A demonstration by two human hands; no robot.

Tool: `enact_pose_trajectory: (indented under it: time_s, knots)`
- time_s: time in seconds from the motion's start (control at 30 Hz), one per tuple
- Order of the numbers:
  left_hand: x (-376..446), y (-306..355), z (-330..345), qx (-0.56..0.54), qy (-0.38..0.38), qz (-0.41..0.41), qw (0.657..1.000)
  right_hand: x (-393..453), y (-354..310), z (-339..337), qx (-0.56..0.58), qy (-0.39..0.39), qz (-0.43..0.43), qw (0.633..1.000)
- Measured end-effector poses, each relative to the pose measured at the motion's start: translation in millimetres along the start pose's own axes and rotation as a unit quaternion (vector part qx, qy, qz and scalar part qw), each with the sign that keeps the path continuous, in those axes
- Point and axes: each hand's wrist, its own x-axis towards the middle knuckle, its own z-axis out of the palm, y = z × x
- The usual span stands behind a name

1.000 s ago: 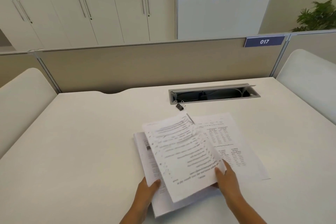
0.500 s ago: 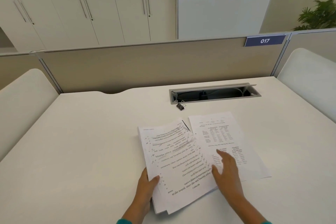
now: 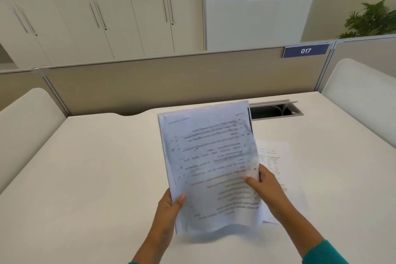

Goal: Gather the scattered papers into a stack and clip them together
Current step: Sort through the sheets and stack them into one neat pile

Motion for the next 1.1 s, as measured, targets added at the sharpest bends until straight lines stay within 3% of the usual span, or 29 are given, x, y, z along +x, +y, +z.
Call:
enact_pose_trajectory:
  time_s: [0.17, 0.37, 0.67, 0.9, 1.1]
  knots:
    - [1.2, 15.7, 0.9, 0.0, 0.009, 0.035, 0.999, -10.4, -16.9, -2.7, 0.035, -0.049, -0.066, 0.996]
    - [-2.9, 18.6, 7.3, 0.011, 0.009, 0.011, 1.0, -19.1, -7.9, 8.9, 0.04, -0.112, -0.057, 0.991]
    - [-7.2, 29.6, 16.0, 0.027, -0.024, 0.064, 0.997, -17.2, -4.9, 12.1, 0.071, -0.054, -0.099, 0.991]
    - [-4.9, 31.7, 8.6, 0.071, -0.05, 0.055, 0.995, -9.1, 0.5, 0.2, 0.056, -0.078, -0.086, 0.992]
    - [-5.5, 35.4, 12.5, 0.089, -0.025, 0.058, 0.994, -7.9, 5.4, -8.8, 0.053, -0.054, -0.119, 0.99]
